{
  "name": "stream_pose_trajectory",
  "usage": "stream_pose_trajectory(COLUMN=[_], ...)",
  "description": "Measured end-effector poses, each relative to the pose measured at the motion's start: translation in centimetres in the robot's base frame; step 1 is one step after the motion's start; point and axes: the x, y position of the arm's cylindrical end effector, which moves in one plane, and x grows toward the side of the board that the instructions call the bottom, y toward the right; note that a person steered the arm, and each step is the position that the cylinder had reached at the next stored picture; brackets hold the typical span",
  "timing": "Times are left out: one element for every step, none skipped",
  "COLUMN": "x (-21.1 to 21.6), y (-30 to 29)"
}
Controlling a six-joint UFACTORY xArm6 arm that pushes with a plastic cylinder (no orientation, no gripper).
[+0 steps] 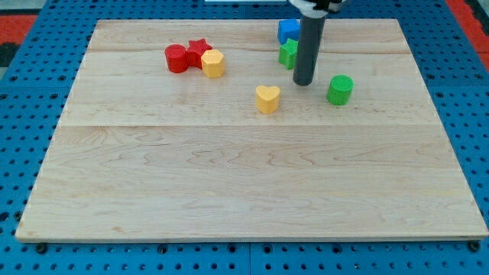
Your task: Move the heart slightly to left
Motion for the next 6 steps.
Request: stream_pose_trajectory(x=[3.9, 4.7, 4.5, 2.1, 2.2, 5.4], y=[0.0, -3.5, -11.1, -17.3, -18.3, -14.6])
